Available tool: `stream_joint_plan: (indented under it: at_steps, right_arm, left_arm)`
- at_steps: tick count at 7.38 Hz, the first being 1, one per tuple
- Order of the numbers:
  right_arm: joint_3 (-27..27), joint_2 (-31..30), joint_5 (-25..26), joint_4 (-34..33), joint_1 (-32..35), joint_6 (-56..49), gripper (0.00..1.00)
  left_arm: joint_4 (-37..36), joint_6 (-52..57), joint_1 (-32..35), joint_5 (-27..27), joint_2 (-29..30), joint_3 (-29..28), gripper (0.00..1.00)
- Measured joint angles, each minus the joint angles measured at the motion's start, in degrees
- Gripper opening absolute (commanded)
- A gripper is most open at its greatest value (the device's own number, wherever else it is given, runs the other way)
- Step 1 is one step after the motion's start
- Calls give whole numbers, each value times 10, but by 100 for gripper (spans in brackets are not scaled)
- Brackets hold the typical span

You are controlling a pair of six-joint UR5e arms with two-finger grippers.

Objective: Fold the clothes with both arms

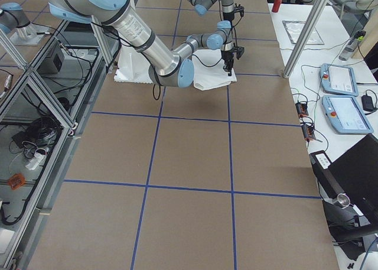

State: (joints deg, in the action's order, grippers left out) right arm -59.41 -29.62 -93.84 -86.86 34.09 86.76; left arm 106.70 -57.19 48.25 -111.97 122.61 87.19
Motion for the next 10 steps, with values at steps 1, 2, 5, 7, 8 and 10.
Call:
stream_joint_plan:
  at_steps: [1,2,5,7,8,10]
  right_arm:
    - [0,-2,2,-2,1,-5,0]
    - [-1,-3,3,-4,3,-10,61]
    - [-14,-5,-5,-5,9,-65,100]
    - [-43,-15,-67,-13,46,-141,100]
    - [-72,-35,-109,-24,74,-194,100]
    - [-166,-107,-190,-75,145,-336,100]
  left_arm:
    - [0,0,0,0,0,0,62]
    - [0,0,0,0,0,0,100]
    - [0,0,0,-2,-1,8,100]
    - [-2,4,7,-21,-11,25,100]
    - [-3,21,19,-34,-24,40,100]
    - [-19,106,57,-62,-70,83,100]
